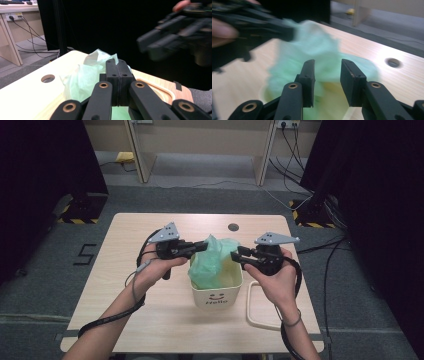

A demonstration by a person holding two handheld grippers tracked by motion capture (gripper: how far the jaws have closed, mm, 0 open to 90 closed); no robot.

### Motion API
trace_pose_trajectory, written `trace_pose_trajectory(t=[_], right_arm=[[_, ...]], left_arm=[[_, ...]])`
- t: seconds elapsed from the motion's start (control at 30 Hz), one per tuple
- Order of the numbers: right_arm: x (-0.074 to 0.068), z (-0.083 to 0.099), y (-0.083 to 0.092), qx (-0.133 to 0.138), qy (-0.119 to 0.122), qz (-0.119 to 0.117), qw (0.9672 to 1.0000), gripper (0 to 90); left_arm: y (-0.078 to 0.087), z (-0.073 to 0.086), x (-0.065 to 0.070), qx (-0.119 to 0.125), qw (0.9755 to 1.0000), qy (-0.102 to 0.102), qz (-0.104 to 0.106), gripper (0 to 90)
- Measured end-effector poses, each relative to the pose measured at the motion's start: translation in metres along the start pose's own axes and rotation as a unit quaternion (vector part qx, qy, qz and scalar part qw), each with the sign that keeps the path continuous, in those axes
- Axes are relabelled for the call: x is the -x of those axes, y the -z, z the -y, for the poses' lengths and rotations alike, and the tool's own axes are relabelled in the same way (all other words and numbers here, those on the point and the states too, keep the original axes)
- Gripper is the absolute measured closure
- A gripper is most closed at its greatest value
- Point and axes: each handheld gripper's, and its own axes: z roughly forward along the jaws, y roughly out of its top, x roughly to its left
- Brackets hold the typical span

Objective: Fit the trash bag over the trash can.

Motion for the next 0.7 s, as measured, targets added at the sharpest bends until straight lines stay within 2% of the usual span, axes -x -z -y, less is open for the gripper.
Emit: trace_pose_trajectory(t=[0.13, 0.3, 0.43, 0.53, 0.7], right_arm=[[0.014, 0.002, -0.013, -0.036, -0.018, 0.027, 0.9988, 62.0], [0.028, 0.004, -0.033, -0.049, -0.057, 0.046, 0.9962, 57.8], [0.039, -0.001, -0.048, -0.052, -0.082, 0.051, 0.9939, 53.5], [0.038, -0.007, -0.049, -0.047, -0.081, 0.053, 0.9943, 53.4], [0.031, -0.014, -0.043, -0.035, -0.076, 0.039, 0.9958, 53.4]], left_arm=[[0.010, 0.005, 0.009, -0.001, 0.9999, -0.010, 0.008, 89.2], [0.021, 0.008, 0.016, -0.001, 0.9998, -0.017, 0.012, 89.2], [0.027, 0.008, 0.021, -0.005, 0.9995, -0.027, 0.017, 89.1], [0.033, 0.009, 0.022, -0.005, 0.9994, -0.034, 0.008, 89.1], [0.044, 0.013, 0.018, 0.004, 0.9997, -0.025, 0.003, 89.1]])
